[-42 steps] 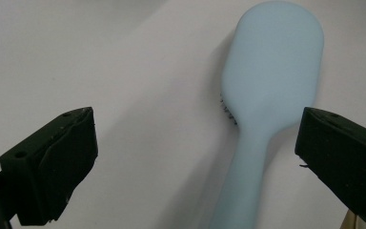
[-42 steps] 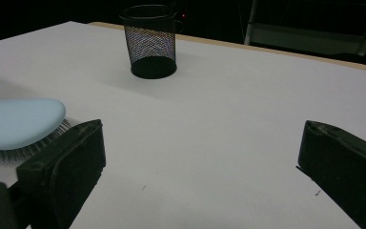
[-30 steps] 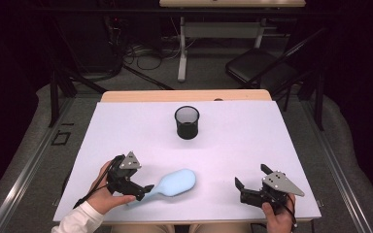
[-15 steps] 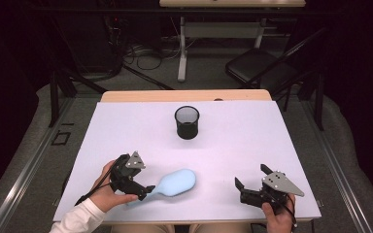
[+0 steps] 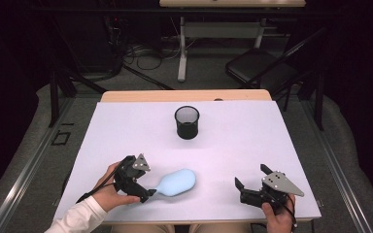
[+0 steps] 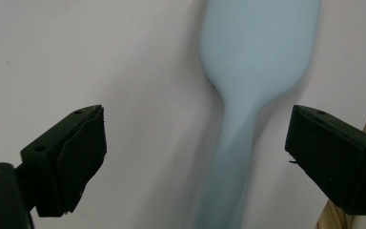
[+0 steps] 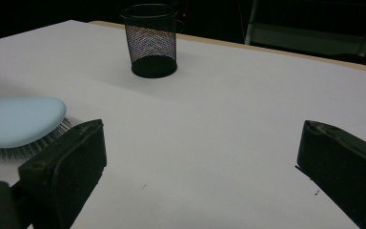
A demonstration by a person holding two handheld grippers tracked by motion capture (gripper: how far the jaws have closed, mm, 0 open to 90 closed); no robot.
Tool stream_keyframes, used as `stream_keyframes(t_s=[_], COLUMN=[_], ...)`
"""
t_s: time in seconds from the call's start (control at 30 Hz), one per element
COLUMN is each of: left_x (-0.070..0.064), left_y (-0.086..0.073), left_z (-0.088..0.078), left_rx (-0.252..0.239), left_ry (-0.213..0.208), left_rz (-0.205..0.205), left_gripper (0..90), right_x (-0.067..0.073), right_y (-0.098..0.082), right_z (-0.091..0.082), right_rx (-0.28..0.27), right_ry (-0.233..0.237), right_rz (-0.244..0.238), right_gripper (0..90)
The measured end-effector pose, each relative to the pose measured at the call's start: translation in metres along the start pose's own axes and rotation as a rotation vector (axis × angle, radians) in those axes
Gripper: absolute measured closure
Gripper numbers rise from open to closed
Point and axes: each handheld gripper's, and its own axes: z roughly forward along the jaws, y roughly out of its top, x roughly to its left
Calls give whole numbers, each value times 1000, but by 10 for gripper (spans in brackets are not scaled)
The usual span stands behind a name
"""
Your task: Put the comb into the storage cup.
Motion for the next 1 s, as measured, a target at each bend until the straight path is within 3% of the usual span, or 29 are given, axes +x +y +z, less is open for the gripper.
stream_keyframes(t_s=[0.57,1.0], left_x=[-7,-9], left_y=[5,6], left_z=[9,13], left_rx=[49,75], left_ry=[-12,-31], left_rz=[47,41], left_gripper=[165,302], right_x=[0,0], right_y=[0,0], right_z=[0,0], right_rx=[3,3], right_ry=[2,2], right_rz=[-5,-1], right_gripper=[24,28])
